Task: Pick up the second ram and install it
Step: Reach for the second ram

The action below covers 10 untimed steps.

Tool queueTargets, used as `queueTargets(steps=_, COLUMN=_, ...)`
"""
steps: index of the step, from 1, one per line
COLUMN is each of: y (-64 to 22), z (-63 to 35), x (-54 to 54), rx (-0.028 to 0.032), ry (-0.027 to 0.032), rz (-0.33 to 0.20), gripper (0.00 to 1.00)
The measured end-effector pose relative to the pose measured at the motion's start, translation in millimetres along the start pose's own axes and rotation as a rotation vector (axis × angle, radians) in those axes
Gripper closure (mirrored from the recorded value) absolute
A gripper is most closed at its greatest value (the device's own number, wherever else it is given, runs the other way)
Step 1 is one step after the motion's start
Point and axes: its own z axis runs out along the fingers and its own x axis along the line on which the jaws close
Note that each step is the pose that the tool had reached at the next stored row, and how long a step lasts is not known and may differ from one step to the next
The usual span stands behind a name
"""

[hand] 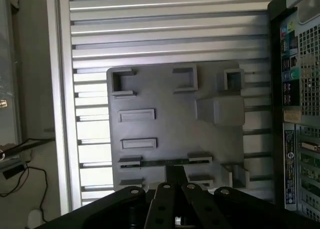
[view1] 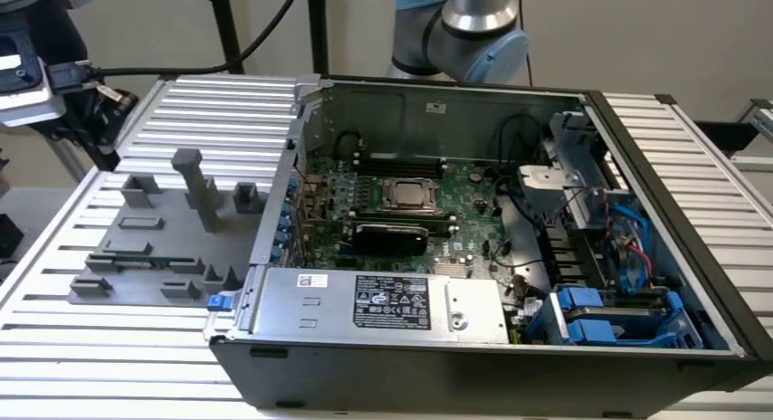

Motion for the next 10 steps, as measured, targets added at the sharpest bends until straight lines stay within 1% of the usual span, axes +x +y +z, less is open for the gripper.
queueTargets(steps=2, y=0.1, z=0.8, x=0.1, rx=0.0006, ry=0.0048, rz=0.000, gripper=1.00)
queueTargets(steps=10, y=0.0, z=0.8, x=0.1, rx=0.0005, ry=0.0047, rz=0.000, gripper=1.00)
